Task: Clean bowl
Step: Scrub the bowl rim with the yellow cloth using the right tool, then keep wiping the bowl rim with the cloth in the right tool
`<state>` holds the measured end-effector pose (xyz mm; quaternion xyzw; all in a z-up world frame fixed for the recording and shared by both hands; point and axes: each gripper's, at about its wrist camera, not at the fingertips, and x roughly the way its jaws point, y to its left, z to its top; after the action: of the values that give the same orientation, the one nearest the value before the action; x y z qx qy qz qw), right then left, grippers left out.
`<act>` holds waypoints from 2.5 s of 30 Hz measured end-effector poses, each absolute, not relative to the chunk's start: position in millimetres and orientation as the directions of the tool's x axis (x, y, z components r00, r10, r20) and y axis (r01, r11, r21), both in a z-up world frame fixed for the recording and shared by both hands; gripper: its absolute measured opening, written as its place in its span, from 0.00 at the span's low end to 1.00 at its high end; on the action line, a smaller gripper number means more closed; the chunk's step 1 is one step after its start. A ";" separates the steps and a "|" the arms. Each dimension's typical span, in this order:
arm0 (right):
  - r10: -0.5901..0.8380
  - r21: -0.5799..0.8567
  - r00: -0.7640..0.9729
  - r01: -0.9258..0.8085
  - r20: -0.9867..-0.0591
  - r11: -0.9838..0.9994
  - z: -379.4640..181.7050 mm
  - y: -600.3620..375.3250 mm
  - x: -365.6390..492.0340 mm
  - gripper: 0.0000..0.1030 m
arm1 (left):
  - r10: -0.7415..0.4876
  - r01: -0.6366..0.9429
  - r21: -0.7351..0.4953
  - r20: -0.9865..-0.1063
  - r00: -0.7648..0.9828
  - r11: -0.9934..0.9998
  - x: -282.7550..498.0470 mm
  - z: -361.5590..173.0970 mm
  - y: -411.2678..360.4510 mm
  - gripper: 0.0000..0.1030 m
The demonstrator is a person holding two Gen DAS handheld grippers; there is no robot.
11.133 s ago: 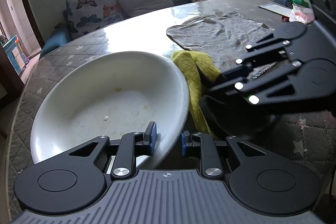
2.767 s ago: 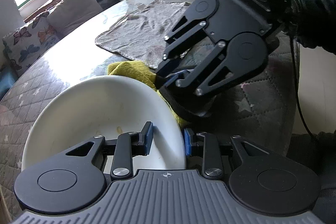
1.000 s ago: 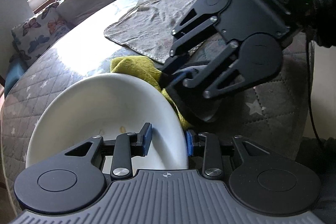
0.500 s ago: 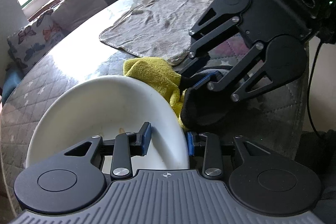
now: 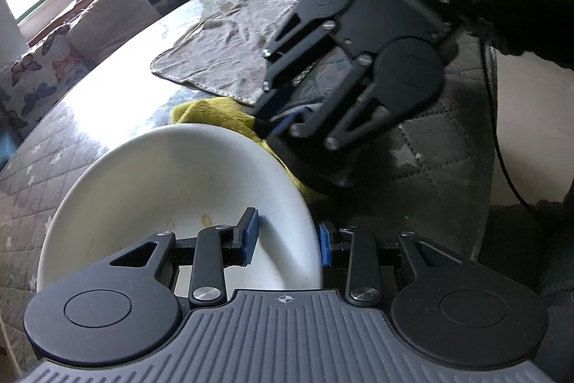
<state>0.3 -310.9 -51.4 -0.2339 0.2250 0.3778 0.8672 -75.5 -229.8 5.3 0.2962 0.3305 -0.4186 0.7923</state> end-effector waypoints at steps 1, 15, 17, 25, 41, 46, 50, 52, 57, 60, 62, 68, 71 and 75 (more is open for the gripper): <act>0.549 -0.237 0.614 -0.760 -0.567 0.605 -51.3 -310.3 2.4 0.19 | -0.470 0.863 0.192 -0.772 0.427 0.468 -76.4 5.2 -228.8 0.33; 0.540 -0.260 0.630 -0.750 -0.558 0.608 -52.1 -302.5 41.5 0.19 | -0.492 0.879 0.165 -0.775 0.396 0.447 -78.9 5.1 -218.9 0.33; 0.545 -0.251 0.630 -0.750 -0.554 0.612 -52.3 -304.1 46.3 0.19 | -0.495 0.881 0.156 -0.777 0.388 0.446 -79.5 5.8 -217.5 0.33; 0.557 -0.251 0.619 -0.762 -0.554 0.597 -53.0 -305.2 39.6 0.19 | -0.495 0.865 0.121 -0.778 0.387 0.486 -79.2 5.7 -215.3 0.34; 0.534 -0.312 0.632 -0.759 -0.561 0.571 -53.9 -298.8 -6.5 0.19 | -0.452 0.819 0.161 -0.767 0.455 0.551 -70.5 13.9 -232.2 0.37; 0.539 -0.311 0.627 -0.765 -0.563 0.564 -54.1 -303.0 -22.2 0.19 | -0.446 0.818 0.170 -0.768 0.459 0.549 -67.3 14.9 -236.2 0.38; 0.542 -0.309 0.623 -0.768 -0.564 0.561 -53.6 -305.6 -31.9 0.19 | -0.446 0.821 0.176 -0.768 0.460 0.543 -67.4 14.7 -237.4 0.37; 0.543 -0.308 0.621 -0.770 -0.566 0.559 -53.3 -307.1 -38.1 0.19 | -0.446 0.823 0.183 -0.766 0.462 0.537 -68.3 13.7 -237.8 0.37; 0.547 -0.301 0.616 -0.773 -0.566 0.559 -52.3 -310.0 -46.4 0.19 | -0.460 0.841 0.189 -0.766 0.449 0.506 -75.1 10.4 -234.7 0.36; 0.549 -0.300 0.616 -0.773 -0.565 0.558 -52.4 -308.0 -42.6 0.19 | -0.468 0.850 0.187 -0.766 0.440 0.493 -77.1 10.1 -233.1 0.36; 0.551 -0.301 0.613 -0.776 -0.566 0.555 -53.0 -305.8 -37.5 0.19 | -0.472 0.854 0.187 -0.766 0.436 0.485 -79.0 9.5 -232.3 0.36; 0.558 -0.297 0.605 -0.783 -0.568 0.546 -51.5 -303.2 -22.8 0.19 | -0.487 0.868 0.184 -0.766 0.420 0.461 -86.3 8.2 -226.7 0.36; 0.559 -0.300 0.604 -0.784 -0.568 0.543 -50.9 -301.8 -16.1 0.19 | -0.491 0.874 0.185 -0.767 0.414 0.449 -87.8 7.7 -224.0 0.36; 0.560 -0.300 0.603 -0.786 -0.568 0.541 -50.0 -300.2 -8.3 0.19 | -0.497 0.882 0.182 -0.768 0.404 0.436 -90.1 7.4 -219.5 0.36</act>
<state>-8.3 -300.2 -50.0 -0.2720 0.2073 0.3945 0.8529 -90.1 -219.5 7.4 0.2974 0.3228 -0.4401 0.7833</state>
